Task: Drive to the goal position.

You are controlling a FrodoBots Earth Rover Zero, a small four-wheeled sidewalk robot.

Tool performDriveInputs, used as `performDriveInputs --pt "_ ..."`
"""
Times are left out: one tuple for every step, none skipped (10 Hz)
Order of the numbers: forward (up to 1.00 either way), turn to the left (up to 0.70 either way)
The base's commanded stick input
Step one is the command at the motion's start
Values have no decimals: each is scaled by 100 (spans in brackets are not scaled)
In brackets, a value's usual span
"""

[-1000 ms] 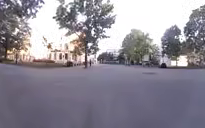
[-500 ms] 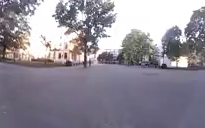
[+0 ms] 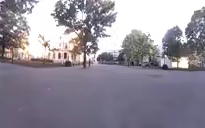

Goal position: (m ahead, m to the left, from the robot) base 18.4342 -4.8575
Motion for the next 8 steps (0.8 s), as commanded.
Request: performDriveInputs --pt "70 0" --pt "70 0" --pt "70 0" --pt "70 0" --pt "70 0" --pt "70 0" --pt "70 0" --pt "70 0"
